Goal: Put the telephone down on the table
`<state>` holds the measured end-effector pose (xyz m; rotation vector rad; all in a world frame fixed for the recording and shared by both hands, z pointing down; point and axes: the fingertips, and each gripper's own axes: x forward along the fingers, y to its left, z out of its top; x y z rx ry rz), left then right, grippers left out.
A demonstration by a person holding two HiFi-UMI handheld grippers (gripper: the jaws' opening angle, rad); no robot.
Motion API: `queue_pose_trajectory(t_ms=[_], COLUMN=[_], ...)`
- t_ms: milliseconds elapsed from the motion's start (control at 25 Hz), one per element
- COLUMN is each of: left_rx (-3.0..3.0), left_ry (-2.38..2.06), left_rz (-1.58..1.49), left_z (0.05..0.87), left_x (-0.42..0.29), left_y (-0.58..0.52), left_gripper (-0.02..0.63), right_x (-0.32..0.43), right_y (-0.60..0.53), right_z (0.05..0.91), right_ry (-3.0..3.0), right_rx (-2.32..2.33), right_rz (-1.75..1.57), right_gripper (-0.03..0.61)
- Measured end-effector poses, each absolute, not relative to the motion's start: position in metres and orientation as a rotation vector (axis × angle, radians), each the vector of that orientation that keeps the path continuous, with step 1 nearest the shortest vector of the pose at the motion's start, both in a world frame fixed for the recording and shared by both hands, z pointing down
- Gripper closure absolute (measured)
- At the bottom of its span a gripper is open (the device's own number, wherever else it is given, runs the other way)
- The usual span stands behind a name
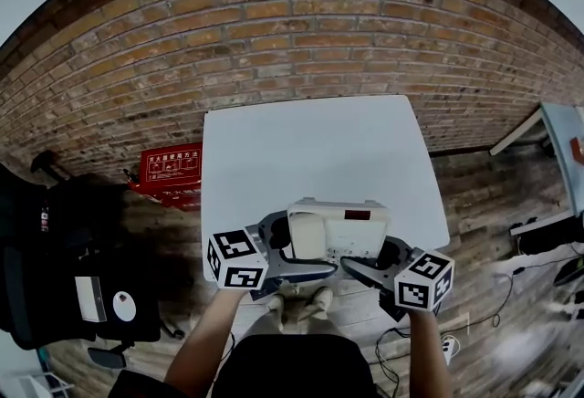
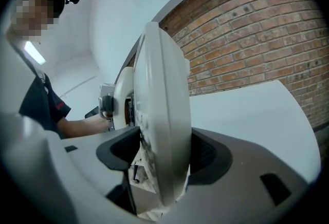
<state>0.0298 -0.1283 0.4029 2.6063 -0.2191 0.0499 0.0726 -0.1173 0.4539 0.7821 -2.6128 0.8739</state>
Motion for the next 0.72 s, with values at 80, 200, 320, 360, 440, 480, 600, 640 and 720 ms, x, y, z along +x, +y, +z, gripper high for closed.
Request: queue_pose_trajectory(t_ms=[80,200,320,360,440,480,600,640,720], left_rx=[2.591,2.57,2.548,2.54,2.528,2.524,2.509,2.504,2.496], left_ry=[-0.239,-0.263,-0.287,-0.293,-0.303,-0.307,-0.318,-0.322,-0.326], left_rz=[0.053,0.06,0.044,0.036,0.035,0.041,0.057,0.057,0.053], left_z=[0.41,0.422,0.433,0.437,0.444,0.448,0.459,0.462,0.467], left_x=[0.032,0.035,0.037,0.037,0.038,0.038,0.037,0.037,0.037], left_y=[-0.133,-0.139,-0.144,-0.146,-0.149,-0.15,-0.153,-0.154,-0.156], left_gripper=[0.106,0.104,0.104,0.104,0.104,0.104,0.104,0.104,0.104], right_x=[0.074,0.078,0.08,0.08,0.081,0.081,0.08,0.08,0.08], right_y=[-0.122,-0.128,-0.133,-0.135,-0.138,-0.139,-0.141,-0.142,-0.144], right_z=[0.462,0.473,0.483,0.487,0.493,0.497,0.506,0.51,0.516], right_ry=[-2.61,-2.594,-2.583,-2.58,-2.574,-2.57,-2.56,-2.557,-2.554], right_rx=[0.756,0.726,0.695,0.687,0.675,0.669,0.648,0.644,0.64], right_rz=[0.888,0.91,0.918,0.92,0.923,0.924,0.931,0.938,0.957], right_gripper=[0.302,0.302,0.302,0.302,0.302,0.302,0.302,0.302,0.302])
